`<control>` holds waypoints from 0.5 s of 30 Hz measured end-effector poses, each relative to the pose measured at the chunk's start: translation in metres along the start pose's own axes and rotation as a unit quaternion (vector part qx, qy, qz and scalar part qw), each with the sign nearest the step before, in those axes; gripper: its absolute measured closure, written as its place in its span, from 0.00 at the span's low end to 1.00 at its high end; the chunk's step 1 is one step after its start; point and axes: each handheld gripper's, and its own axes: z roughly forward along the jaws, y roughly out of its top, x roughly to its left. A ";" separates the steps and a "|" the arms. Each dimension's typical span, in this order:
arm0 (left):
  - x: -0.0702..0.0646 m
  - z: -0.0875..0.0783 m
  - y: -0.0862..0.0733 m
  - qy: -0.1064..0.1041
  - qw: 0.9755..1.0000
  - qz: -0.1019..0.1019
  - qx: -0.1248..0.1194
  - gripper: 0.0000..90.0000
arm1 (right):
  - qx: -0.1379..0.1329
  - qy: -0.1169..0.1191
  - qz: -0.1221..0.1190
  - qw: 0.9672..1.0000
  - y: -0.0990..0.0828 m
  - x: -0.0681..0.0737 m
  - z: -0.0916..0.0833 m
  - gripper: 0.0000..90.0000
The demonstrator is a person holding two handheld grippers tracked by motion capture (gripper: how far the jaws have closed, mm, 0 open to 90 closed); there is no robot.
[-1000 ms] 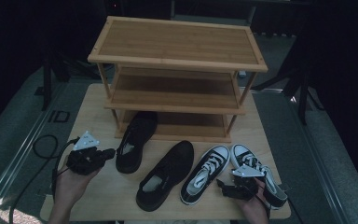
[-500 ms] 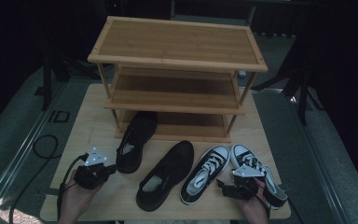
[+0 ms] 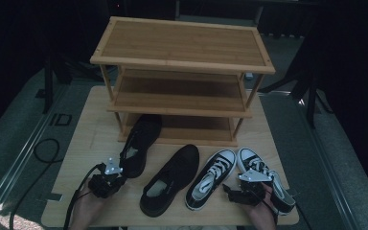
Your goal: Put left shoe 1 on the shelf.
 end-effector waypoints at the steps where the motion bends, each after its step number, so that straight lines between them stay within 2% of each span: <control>1: 0.000 0.001 0.001 0.000 1.000 -0.002 -0.003 1.00 | 0.000 0.000 0.000 1.000 0.000 0.000 0.000 0.25; 7: -0.003 0.003 0.012 -0.003 1.000 0.002 -0.007 1.00 | 0.000 0.000 0.000 1.000 0.000 0.000 0.000 0.25; 14: -0.006 0.006 0.027 -0.013 1.000 0.003 -0.024 1.00 | 0.000 0.001 -0.001 1.000 0.000 0.000 0.000 0.25; 15: -0.005 0.007 0.033 -0.009 1.000 0.002 -0.030 1.00 | 0.000 0.001 -0.001 1.000 0.000 0.000 0.000 0.25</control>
